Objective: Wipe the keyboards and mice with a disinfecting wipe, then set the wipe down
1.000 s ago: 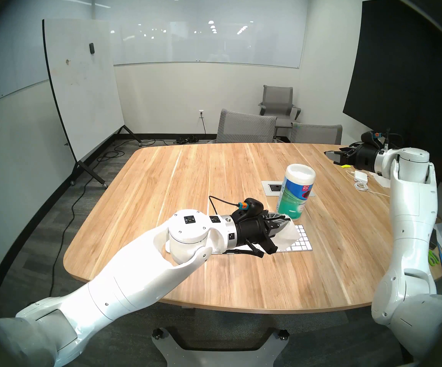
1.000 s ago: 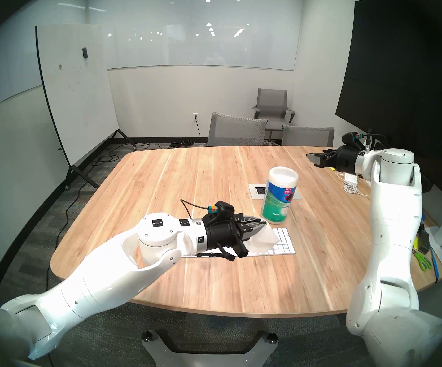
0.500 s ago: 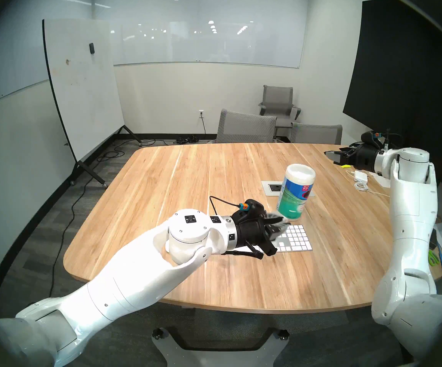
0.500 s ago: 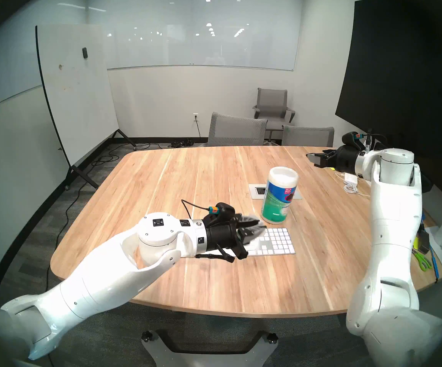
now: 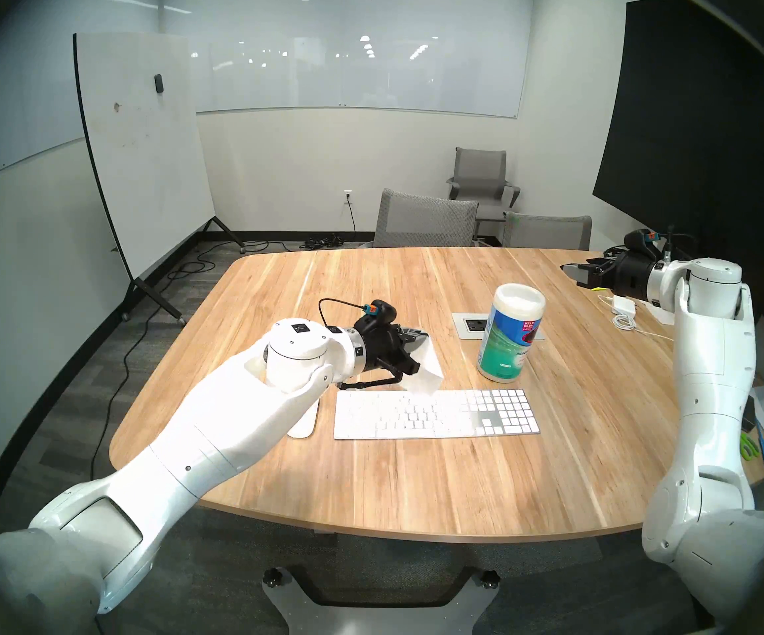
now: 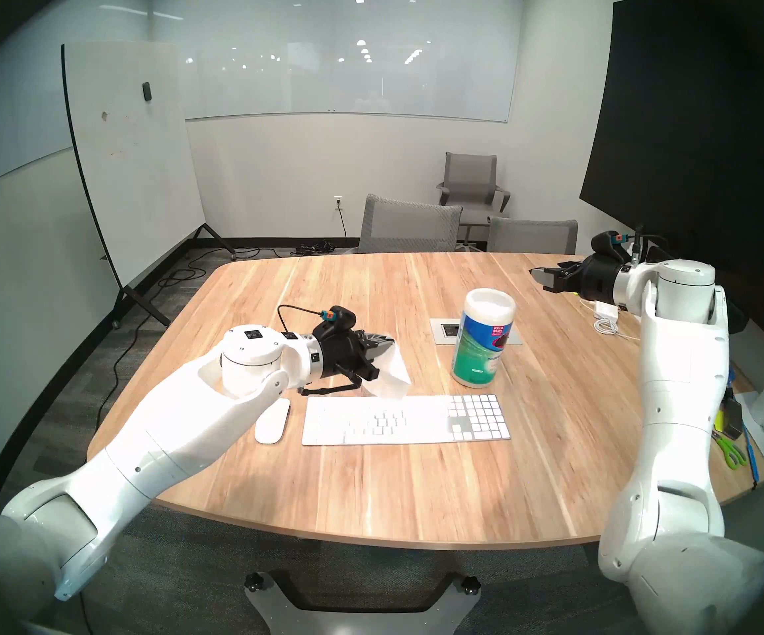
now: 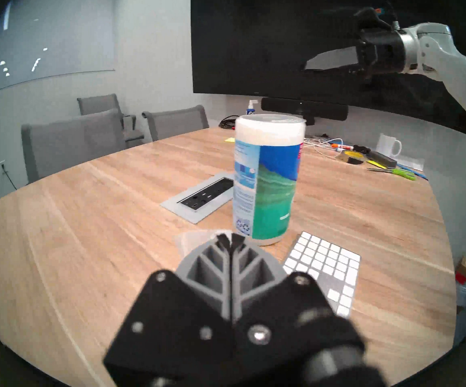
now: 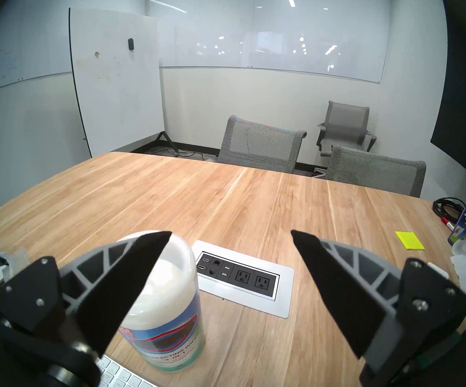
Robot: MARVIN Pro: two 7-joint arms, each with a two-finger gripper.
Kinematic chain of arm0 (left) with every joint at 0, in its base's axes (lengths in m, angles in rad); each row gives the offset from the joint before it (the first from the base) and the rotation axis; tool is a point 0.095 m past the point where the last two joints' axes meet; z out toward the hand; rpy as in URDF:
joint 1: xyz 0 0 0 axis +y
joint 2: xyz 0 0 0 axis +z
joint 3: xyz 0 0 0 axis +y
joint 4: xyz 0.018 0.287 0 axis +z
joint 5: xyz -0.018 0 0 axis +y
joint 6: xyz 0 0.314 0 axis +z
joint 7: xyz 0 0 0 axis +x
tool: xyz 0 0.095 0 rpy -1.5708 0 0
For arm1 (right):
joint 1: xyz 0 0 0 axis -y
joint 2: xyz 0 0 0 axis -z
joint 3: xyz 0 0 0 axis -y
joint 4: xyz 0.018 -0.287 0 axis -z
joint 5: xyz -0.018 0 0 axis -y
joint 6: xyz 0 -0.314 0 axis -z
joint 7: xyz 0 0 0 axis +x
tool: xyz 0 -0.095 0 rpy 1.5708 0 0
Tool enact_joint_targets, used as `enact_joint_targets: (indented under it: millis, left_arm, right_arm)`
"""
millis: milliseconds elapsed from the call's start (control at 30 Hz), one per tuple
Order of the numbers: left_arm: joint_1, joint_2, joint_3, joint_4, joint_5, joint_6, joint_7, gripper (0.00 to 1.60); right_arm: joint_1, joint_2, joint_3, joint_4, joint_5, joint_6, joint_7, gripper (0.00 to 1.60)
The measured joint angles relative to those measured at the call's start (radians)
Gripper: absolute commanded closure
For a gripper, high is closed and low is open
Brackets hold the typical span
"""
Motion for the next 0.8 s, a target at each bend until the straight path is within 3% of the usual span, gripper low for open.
enact_joint_targets:
  millis: [367,633,800]
  left_arm:
    - [-0.095,-0.106,-0.021,0.112,-0.017,0.06,-0.03,1.6]
    - [-0.162,-0.181,-0.008,0.127,-0.044,0.135,-0.102,1.6]
    - [-0.21,-0.216,0.017,0.155,-0.067,0.217,-0.182,1.6]
  right_arm:
    - [0.0,0.0,0.001,0.001,0.0,-0.001,0.001,0.0]
    - [0.001,0.0,0.001,-0.001,0.0,-0.002,0.002,0.0]
    - [0.001,0.0,0.001,-0.002,0.0,-0.003,0.002,0.0]
